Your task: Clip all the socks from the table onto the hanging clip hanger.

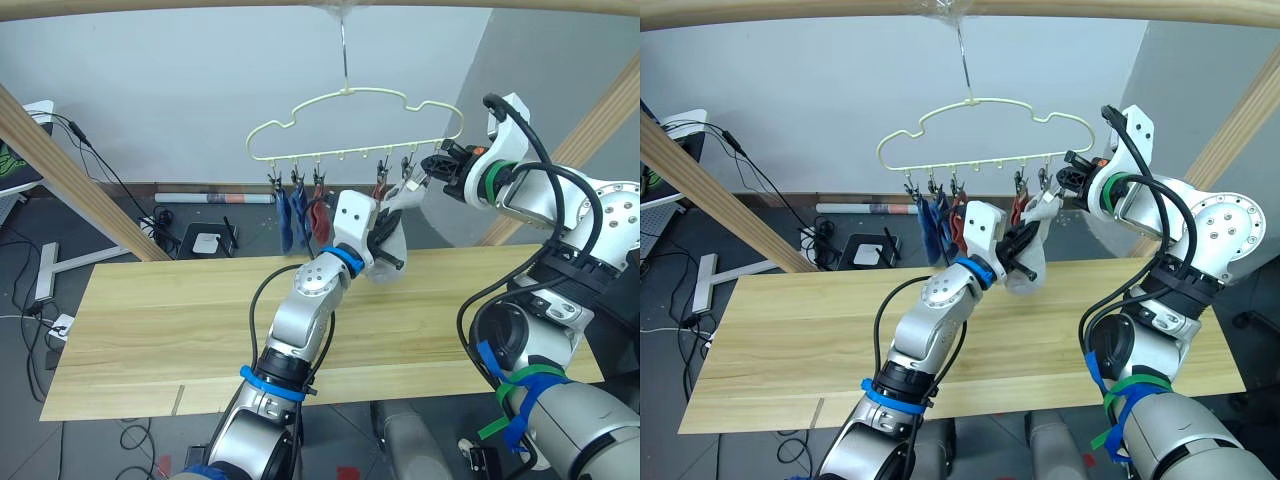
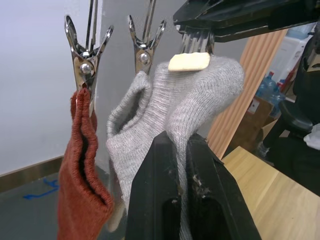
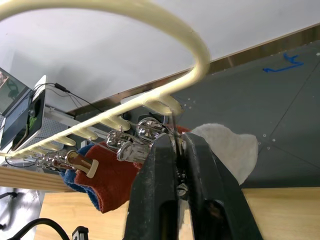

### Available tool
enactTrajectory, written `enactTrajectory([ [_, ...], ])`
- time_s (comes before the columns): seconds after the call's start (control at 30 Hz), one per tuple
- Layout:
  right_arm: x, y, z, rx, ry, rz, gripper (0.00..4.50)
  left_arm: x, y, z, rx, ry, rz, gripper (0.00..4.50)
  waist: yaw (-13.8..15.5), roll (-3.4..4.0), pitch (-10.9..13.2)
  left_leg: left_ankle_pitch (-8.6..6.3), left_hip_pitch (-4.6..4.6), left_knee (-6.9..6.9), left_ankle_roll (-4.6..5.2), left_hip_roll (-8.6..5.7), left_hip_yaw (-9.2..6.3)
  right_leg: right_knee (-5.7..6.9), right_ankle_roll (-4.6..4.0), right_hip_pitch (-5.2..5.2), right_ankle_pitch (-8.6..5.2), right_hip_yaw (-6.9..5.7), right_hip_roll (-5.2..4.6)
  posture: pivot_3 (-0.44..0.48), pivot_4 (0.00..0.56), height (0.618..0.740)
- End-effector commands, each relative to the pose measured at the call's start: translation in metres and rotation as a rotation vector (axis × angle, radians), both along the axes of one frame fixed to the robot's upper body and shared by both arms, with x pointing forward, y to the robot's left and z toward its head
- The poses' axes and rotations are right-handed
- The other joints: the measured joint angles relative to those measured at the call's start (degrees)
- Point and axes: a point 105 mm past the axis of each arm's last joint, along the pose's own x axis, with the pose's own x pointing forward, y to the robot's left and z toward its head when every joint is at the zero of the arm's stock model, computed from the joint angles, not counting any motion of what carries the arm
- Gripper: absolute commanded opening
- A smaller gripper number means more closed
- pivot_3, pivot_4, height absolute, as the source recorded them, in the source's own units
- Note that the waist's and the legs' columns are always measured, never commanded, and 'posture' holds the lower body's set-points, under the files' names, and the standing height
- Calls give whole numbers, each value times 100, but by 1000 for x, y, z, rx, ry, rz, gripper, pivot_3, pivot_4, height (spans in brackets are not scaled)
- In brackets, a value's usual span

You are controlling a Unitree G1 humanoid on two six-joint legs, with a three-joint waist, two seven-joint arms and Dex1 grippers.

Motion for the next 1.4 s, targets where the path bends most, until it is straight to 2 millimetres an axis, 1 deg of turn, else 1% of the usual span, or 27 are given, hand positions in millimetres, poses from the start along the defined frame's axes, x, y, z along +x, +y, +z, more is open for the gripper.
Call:
enactTrajectory([
  [0.03,-2,-5,5,16,-14,-14,1702,-6,-9,17,-27,-60,-30,0,-16,4,2,0,0,0,0,0,0,0,0,0,0,0,0,-148,299,740],
  [0.17,-3,-6,6,12,-19,-17,3098,-6,-10,19,-32,-63,-33,0,-54,13,8,0,0,-7,1,0,1,1,-1,-6,-1,1,1,-151,296,740],
  [0.23,-4,-5,12,6,-42,1,3777,-6,-11,20,-35,-60,-37,0,-71,16,10,0,-1,-9,1,1,1,1,-2,-6,-1,1,1,-151,296,740],
  [0.3,-7,-5,26,-14,-92,29,4485,-7,-15,20,-47,-34,-57,0,-79,17,11,-1,-2,-9,1,1,1,0,-2,-7,-1,2,1,-151,296,740],
  [0.37,-12,-9,37,-36,-141,57,4485,-7,-20,19,-72,9,-77,0,-72,23,17,-1,-6,-7,1,0,1,-1,-1,-7,-1,1,1,-155,294,740],
  [0.47,-21,-23,44,-140,-192,86,4485,-6,-26,20,-120,72,-107,0,-97,23,17,-2,-8,-8,3,-2,4,-5,-1,-8,-2,5,0,-162,293,740],
  [0.53,-24,-28,46,-179,-200,96,4485,-5,-28,20,-135,90,-117,0,-134,22,18,-4,-7,-10,6,-1,3,-3,-6,-11,-6,3,0,-162,293,740],
  [0.6,-27,-29,44,-212,-206,105,4485,-3,-29,22,-167,121,-128,0,-171,23,18,-4,-7,-11,7,0,3,-3,-5,-12,-7,4,1,-181,289,740],
  [0.67,-29,-29,42,-244,-214,112,4485,-2,-30,23,-205,156,-141,0,-214,23,18,-4,-5,-10,7,0,5,-3,-4,-11,-8,6,2,-181,289,740],
  [0.8,-34,-25,33,-257,-226,120,4500,1,-31,20,-231,203,-159,1057,-297,23,18,-4,-5,-8,7,0,8,0,0,-13,-7,9,2,-185,286,740],
  [0.97,-37,-26,28,-285,-236,119,4500,3,-27,17,-223,211,-154,2582,-304,23,18,-4,-6,-8,7,0,8,-1,1,-13,-7,9,2,-182,283,740],
  [1.03,-38,-27,26,-295,-240,122,4500,3,-23,15,-216,213,-150,3226,-305,23,18,-4,-6,-9,7,0,8,-1,0,-13,-7,9,2,-182,283,740],
  [1.07,-39,-26,23,-289,-238,126,4500,3,-19,13,-197,205,-148,3524,-304,23,17,-4,-6,-8,7,0,8,-1,1,-13,-7,9,2,-166,278,740],
  [1.17,-41,-26,17,-278,-234,133,4500,1,-10,9,-151,177,-148,4348,-304,23,17,-4,-5,-9,7,0,8,0,0,-13,-7,9,2,-166,278,740],
  [1.2,-43,-25,13,-290,-239,144,4500,-1,-3,8,-134,168,-153,4478,-303,23,17,-4,-6,-9,7,0,8,0,0,-13,-7,9,2,-146,275,740],
  [1.23,-44,-25,10,-299,-242,153,4500,-2,2,7,-121,162,-158,4478,-303,23,17,-4,-6,-10,7,0,8,-1,0,-13,-7,9,2,-146,275,740],
  [1.27,-45,-28,3,-317,-241,149,4500,-4,12,5,-94,151,-156,4478,-303,23,17,-4,-5,-10,7,0,8,0,0,-13,-7,9,2,-146,275,740],
  [1.3,-45,-29,-1,-329,-242,145,4500,-5,18,3,-77,147,-155,4478,-302,23,17,-4,-5,-13,7,0,8,-1,0,-14,-7,9,2,-126,273,740],
  [1.37,-48,-35,-15,-374,-239,149,4500,-6,41,-7,-7,140,-136,4478,-294,23,17,-4,-1,-19,7,1,9,2,-2,-14,-9,10,2,-115,274,740],
  [1.4,-48,-37,-20,-382,-237,152,4500,-6,49,-10,20,141,-131,4478,-293,23,17,-4,0,-18,6,1,8,3,-2,-14,-9,9,3,-100,274,740],
])
